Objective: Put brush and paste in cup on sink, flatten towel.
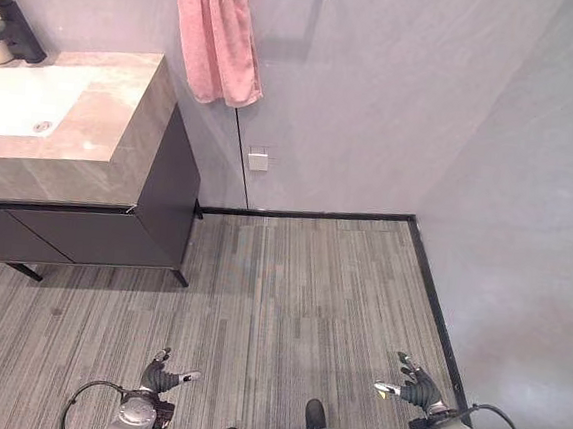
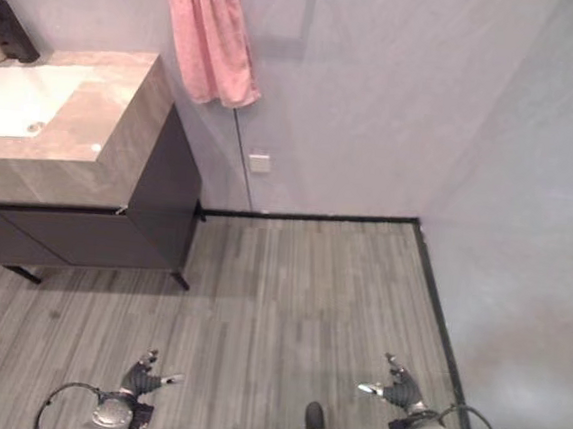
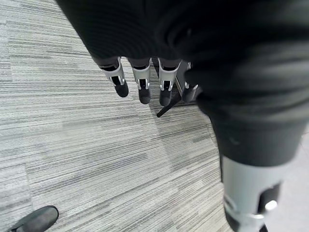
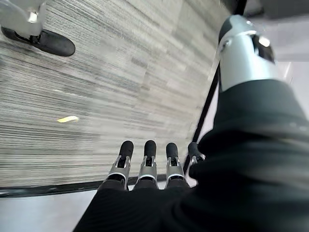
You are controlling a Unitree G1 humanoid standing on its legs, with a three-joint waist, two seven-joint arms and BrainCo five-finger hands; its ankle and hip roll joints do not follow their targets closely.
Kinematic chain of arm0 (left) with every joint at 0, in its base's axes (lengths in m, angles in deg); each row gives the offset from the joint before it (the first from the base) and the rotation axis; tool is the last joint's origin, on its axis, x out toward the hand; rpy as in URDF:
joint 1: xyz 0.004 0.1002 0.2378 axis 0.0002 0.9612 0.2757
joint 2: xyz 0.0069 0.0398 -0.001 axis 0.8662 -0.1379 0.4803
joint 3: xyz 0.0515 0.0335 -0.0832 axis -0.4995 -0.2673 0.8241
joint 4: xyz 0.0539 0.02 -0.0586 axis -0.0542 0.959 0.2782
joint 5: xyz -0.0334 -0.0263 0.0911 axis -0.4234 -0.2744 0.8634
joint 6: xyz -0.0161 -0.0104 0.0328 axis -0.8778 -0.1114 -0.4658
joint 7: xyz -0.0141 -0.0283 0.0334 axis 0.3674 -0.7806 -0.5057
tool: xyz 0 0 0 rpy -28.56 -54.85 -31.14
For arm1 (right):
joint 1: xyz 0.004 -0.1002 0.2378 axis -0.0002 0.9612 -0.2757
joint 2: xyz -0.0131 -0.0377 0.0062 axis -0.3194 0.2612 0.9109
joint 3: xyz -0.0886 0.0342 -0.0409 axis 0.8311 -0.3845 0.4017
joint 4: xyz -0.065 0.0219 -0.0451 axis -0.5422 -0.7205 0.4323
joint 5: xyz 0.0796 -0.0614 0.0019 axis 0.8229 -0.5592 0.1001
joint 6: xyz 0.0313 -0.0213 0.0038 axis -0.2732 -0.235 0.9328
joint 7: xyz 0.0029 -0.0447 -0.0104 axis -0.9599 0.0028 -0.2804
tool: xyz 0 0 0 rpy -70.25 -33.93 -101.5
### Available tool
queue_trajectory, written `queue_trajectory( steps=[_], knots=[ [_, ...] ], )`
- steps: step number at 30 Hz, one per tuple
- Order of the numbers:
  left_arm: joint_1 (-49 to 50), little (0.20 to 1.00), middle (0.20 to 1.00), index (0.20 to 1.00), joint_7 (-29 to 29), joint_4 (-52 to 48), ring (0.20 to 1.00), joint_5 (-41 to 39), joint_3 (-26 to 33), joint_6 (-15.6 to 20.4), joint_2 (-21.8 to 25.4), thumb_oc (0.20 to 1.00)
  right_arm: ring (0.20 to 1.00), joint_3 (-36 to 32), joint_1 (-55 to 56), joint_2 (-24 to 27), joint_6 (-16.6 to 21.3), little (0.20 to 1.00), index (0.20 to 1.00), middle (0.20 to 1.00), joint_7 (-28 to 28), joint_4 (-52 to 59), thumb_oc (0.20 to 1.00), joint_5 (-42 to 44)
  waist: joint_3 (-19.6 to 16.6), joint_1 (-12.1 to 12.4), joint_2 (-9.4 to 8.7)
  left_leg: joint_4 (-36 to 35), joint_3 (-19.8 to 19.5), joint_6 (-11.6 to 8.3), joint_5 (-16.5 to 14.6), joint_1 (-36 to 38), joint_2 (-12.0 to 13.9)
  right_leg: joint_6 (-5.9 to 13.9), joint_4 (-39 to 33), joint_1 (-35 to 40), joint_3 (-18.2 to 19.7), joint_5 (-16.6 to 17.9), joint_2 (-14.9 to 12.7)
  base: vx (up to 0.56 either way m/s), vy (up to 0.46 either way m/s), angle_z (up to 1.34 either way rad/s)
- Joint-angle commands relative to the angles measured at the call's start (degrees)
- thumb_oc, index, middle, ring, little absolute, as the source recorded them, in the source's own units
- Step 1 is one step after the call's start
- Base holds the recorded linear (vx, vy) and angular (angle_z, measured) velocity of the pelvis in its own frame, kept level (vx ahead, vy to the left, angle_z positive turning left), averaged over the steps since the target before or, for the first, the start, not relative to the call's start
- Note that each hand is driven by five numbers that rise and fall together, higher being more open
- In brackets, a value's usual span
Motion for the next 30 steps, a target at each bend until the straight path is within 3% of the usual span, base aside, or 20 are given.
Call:
queue_trajectory(
  steps=[1,4,6,7,9,12,15,19,21,24,26,27,29,30],
  knots=[
    [-1.7,1.000,1.000,1.000,0.5,-3.5,1.000,5.0,-0.9,1.5,3.5,1.000,1.000,-0.6,-1.2,-1.6,1.2,1.000,1.000,1.000,0.3,1.3,1.000,3.4,0.8,0.1,-3.04,6.9,-2.8,1.15,-2.9,-3.4,-2.0,5.13,8.3,-1.2,6.9,2.8,-3.9,-0.02,0.113,0.13],
    [-2.7,1.000,1.000,1.000,1.0,-4.5,1.000,6.0,-2.5,1.1,3.8,1.000,1.000,0.1,-1.8,-1.1,1.2,1.000,1.000,1.000,0.8,1.4,1.000,2.5,3.3,-0.2,-2.43,7.8,-3.3,1.99,-3.4,-3.8,-2.2,4.07,14.7,-5.0,7.3,2.9,-2.1,-0.03,0.082,0.11],
    [-2.9,1.000,1.000,1.000,1.4,-4.3,1.000,6.1,-2.8,1.1,3.7,1.000,1.000,0.5,-1.7,-1.3,1.3,1.000,1.000,1.000,0.8,1.2,1.000,2.5,3.6,-0.9,-2.23,7.5,-3.7,2.31,-3.8,-3.2,-2.5,3.39,14.3,-6.2,8.1,-0.1,1.5,0.07,0.058,0.04],
    [-2.9,1.000,1.000,1.000,1.3,-3.8,1.000,5.6,-2.6,1.1,3.6,1.000,1.000,0.5,-1.6,-1.4,1.3,1.000,1.000,1.000,1.1,0.7,1.000,2.6,3.7,-1.0,-2.44,7.1,-3.2,2.54,-4.1,-2.9,-3.0,3.03,12.7,-7.9,7.3,0.1,3.0,0.11,0.036,0.04],
    [-2.7,1.000,1.000,1.000,1.3,-2.4,1.000,5.0,-2.0,1.1,2.9,1.000,1.000,0.8,-1.6,-1.5,1.4,1.000,1.000,1.000,1.4,-0.5,1.000,2.0,3.5,-1.2,-3.10,5.6,-2.3,2.61,-5.2,-0.7,-4.3,3.02,5.6,-10.4,2.6,2.9,3.2,0.20,-0.011,-0.15],
    [-2.7,1.000,1.000,1.000,2.1,-1.0,1.000,4.4,-1.6,1.0,1.8,1.000,1.000,1.6,-1.4,-1.2,1.1,1.000,1.000,1.000,1.7,-0.6,1.000,-0.5,3.7,-2.5,-2.98,5.1,-2.9,2.18,-6.2,1.6,-5.0,3.66,1.4,-11.8,1.8,5.5,4.3,0.26,-0.042,-0.03],
    [-2.8,1.000,1.000,1.000,2.4,-0.2,1.000,4.3,-1.8,0.9,1.4,1.000,1.000,1.6,-0.8,-1.1,1.0,1.000,1.000,1.000,1.5,0.1,1.000,-1.0,3.4,-3.1,-2.89,5.6,-3.7,1.70,-6.9,2.7,-5.1,3.31,1.7,-11.2,1.1,5.4,4.6,0.19,-0.066,0.18],
    [-2.8,1.000,1.000,1.000,3.3,1.4,1.000,4.9,-2.1,0.4,1.1,1.000,1.000,1.7,-0.2,0.0,0.9,1.000,1.000,1.000,1.1,0.4,1.000,-1.3,1.4,-3.9,-2.04,9.1,-5.2,0.14,-7.5,4.4,-3.9,0.58,4.5,-8.4,1.5,2.8,6.8,0.28,-0.149,0.31],
    [-2.9,1.000,1.000,1.000,3.4,2.2,1.000,5.0,-1.9,0.2,0.7,1.000,1.000,2.2,0.0,0.9,0.6,1.000,1.000,1.000,0.9,1.2,1.000,-2.2,0.4,-4.2,-1.39,12.3,-6.0,-1.64,-5.6,4.4,-2.8,-0.87,5.1,-6.5,1.1,0.9,7.9,0.30,-0.185,0.17],
    [-4.0,1.000,1.000,1.000,3.0,2.5,1.000,4.8,-2.0,-0.1,0.7,1.000,1.000,1.4,0.6,1.6,0.6,1.000,1.000,1.000,1.6,2.0,1.000,-2.2,0.7,-4.5,-1.67,23.2,-6.7,-5.74,2.5,-0.7,-2.1,-2.65,3.6,-3.2,0.5,0.4,7.5,0.14,-0.135,0.35],
    [-4.7,1.000,1.000,1.000,2.5,2.2,1.000,4.1,-1.9,-0.1,1.1,1.000,1.000,1.4,0.7,2.0,0.6,1.000,1.000,1.000,1.8,2.5,1.000,-2.2,1.4,-4.3,-2.46,29.3,-5.9,-7.13,5.5,-3.6,-1.8,-3.62,2.4,-1.5,0.3,0.1,6.8,0.20,-0.118,0.46],
    [-5.6,1.000,1.000,1.000,2.0,2.1,1.000,3.7,-2.1,0.0,1.2,1.000,1.000,2.0,1.0,2.2,0.1,1.000,1.000,1.000,2.5,1.2,1.000,-4.1,2.2,-3.7,-2.82,23.9,-1.1,-5.21,3.4,-8.3,1.6,-3.38,0.8,1.3,-0.2,-1.4,4.7,0.30,-0.034,0.38],
    [-5.3,1.000,1.000,1.000,1.8,2.4,1.000,4.2,-2.2,0.3,1.4,1.000,1.000,2.0,1.1,2.4,0.0,1.000,1.000,1.000,3.0,0.6,1.000,-4.6,2.3,-3.0,-2.09,13.0,-0.4,-4.16,2.7,-10.5,3.8,-2.25,0.0,2.8,-0.1,-2.7,4.0,0.28,0.104,0.35],
    [-5.3,1.000,1.000,1.000,1.7,2.3,1.000,4.6,-2.4,0.2,1.4,1.000,1.000,2.1,1.0,2.4,0.0,1.000,1.000,1.000,3.1,0.5,1.000,-5.1,2.2,-2.8,-1.44,9.4,-1.0,-4.39,4.3,-11.2,4.6,-2.06,-0.1,2.8,-0.1,-3.1,3.9,0.24,0.185,0.13]
  ],
)
